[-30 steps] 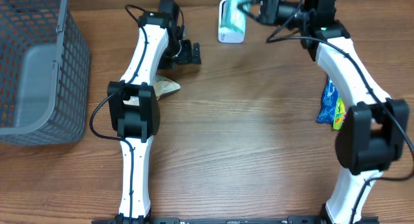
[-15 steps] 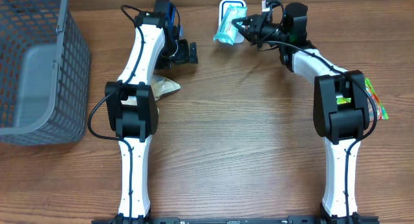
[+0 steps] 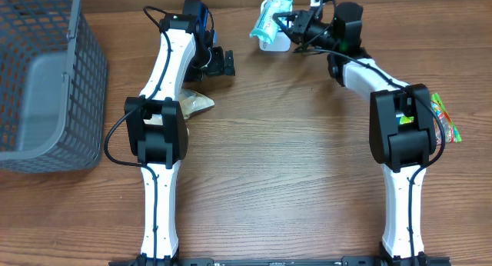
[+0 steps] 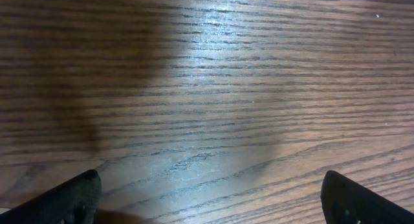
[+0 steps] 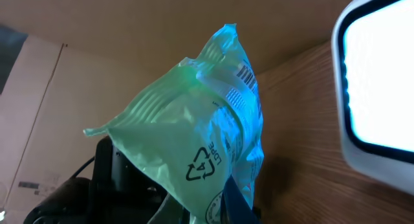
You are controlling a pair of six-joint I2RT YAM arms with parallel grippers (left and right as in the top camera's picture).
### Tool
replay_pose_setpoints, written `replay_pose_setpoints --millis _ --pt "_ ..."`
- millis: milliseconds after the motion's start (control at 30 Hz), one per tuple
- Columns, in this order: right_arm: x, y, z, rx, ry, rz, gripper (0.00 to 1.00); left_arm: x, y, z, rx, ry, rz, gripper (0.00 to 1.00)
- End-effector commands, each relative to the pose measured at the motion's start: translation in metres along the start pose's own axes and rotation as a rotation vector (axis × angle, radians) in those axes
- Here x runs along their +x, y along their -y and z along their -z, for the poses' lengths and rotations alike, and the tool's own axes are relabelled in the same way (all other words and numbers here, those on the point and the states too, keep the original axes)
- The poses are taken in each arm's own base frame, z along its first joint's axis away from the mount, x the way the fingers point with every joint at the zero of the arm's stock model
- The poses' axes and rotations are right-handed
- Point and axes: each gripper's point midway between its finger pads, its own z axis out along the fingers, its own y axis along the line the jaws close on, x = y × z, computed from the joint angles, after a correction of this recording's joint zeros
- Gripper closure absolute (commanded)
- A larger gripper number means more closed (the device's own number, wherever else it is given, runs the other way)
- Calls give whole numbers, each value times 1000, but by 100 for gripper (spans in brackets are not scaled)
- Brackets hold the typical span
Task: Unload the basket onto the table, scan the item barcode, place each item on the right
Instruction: 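Hold the wipes packet barcode in front of the scanner with right gripper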
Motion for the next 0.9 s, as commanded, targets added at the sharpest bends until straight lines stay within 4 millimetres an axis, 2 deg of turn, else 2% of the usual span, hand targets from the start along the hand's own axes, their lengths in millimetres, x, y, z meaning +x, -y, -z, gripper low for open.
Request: replay_pose_setpoints --millis 0,300,533,733,867 --pt "-5 -50 -11 -81 9 22 97 0 1 -1 -5 0 2 0" --pt "-16 -67 -9 -141 63 -53 97 -1 1 -1 -5 3 2 0" --pt "-10 -76 -6 -177 19 -39 97 -1 1 -1 -5 3 2 0" --pt "-19 -72 10 -179 -4 -27 96 -1 1 -1 -5 3 2 0" --pt "-12 -71 21 -190 -84 29 96 -1 1 -1 -5 3 1 0"
